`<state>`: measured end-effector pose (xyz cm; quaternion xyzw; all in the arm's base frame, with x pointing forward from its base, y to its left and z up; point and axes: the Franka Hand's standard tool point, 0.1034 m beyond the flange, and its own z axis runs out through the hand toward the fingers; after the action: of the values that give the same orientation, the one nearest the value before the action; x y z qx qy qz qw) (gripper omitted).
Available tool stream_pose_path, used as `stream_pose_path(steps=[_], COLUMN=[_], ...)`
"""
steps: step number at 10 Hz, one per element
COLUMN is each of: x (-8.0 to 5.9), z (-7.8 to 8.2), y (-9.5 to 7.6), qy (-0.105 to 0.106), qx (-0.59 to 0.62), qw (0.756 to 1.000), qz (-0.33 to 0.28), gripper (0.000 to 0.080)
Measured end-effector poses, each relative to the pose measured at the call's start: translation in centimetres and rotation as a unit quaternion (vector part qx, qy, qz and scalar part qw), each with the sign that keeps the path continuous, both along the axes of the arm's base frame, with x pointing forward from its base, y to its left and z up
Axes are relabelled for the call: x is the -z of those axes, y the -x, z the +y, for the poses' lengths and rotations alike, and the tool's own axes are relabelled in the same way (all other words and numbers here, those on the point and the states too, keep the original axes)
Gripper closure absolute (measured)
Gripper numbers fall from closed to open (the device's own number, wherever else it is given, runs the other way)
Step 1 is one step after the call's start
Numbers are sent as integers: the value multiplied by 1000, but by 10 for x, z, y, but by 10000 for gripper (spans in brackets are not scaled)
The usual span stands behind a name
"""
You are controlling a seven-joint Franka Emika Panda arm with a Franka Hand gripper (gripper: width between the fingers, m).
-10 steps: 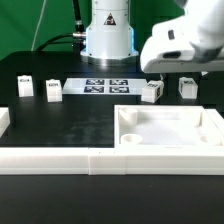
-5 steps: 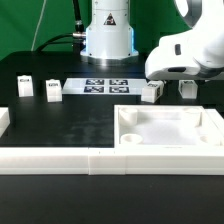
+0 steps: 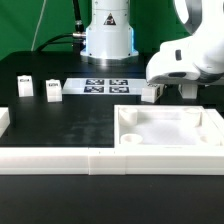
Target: Assemble one leg
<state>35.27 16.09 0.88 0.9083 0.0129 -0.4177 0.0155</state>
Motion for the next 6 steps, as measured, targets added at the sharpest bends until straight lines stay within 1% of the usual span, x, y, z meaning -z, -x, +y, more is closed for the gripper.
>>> stream_pose_path(steps=[1,2,3,4,6], x=[0,0,0,0,0], z=[0,0,0,0,0], y=[0,0,0,0,0], qy=[0,0,0,0,0], qx=[0,0,0,0,0], qw=[1000,1000,1000,1000,1000], qz=[0,0,0,0,0], gripper=[239,447,447,511,511])
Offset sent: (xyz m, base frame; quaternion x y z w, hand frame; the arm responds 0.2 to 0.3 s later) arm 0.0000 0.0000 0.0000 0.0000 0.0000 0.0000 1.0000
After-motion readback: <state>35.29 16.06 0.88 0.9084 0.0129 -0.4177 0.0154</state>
